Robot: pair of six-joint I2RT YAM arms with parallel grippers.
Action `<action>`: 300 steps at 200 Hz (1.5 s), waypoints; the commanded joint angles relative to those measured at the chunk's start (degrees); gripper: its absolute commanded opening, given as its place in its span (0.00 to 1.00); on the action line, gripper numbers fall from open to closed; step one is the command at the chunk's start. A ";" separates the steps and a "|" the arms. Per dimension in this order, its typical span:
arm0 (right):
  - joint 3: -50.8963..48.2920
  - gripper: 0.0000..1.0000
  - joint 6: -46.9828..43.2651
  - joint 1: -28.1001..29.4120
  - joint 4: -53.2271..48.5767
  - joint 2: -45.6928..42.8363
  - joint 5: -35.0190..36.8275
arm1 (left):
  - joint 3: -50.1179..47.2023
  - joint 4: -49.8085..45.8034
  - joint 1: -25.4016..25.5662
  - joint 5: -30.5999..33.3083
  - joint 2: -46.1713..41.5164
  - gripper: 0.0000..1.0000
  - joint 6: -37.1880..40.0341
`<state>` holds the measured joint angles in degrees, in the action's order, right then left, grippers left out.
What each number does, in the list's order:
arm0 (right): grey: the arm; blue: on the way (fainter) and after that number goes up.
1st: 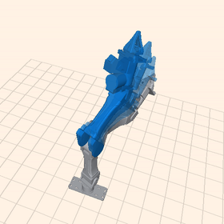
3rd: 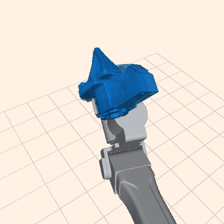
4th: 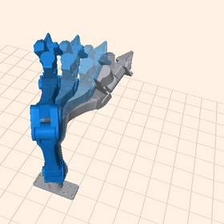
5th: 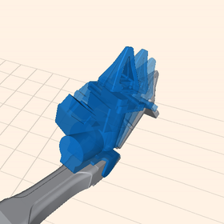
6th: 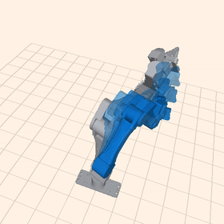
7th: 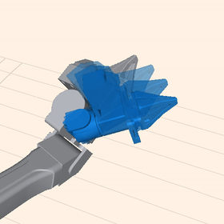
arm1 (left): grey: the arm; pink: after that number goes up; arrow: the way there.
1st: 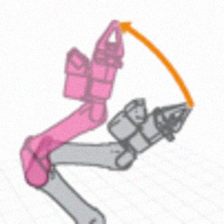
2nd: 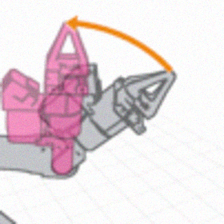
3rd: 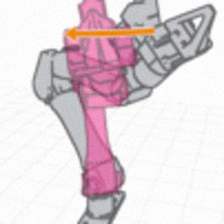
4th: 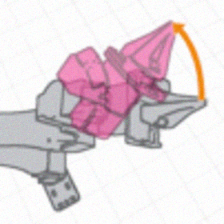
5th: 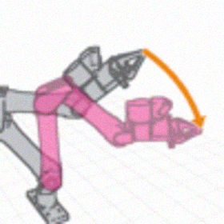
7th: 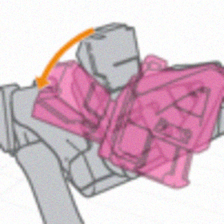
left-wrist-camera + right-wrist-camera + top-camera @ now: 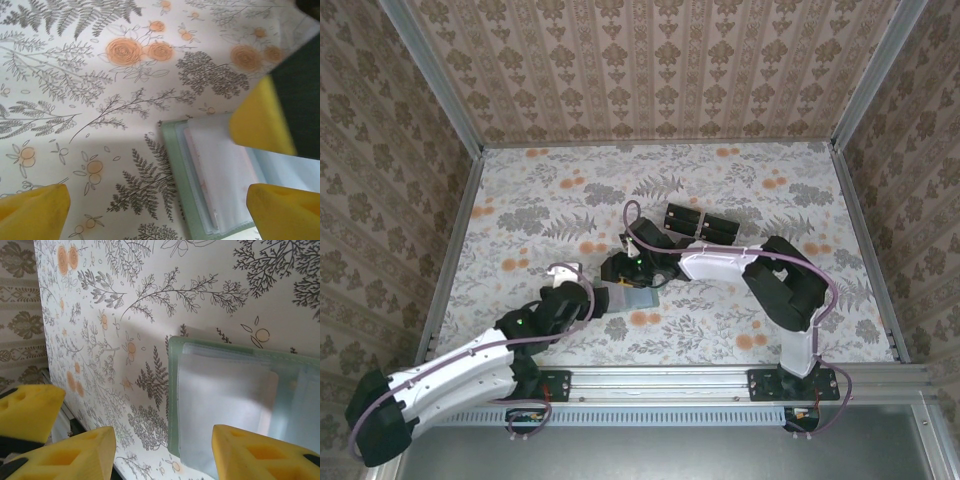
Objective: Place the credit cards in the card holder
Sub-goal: Flip over the card slot on the card holder, then pick up the credit card from the storage box.
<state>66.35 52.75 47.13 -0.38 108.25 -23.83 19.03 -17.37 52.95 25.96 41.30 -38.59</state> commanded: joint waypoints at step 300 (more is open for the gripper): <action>1.94 0.38 -56.09 -13.07 -41.74 -14.87 44.33 | 6.46 8.93 -19.29 -22.15 16.69 1.00 4.49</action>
<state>66.59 -0.78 34.04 -39.16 91.26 15.79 23.88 -9.52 34.28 5.26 57.63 -35.27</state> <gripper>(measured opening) 0.386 0.997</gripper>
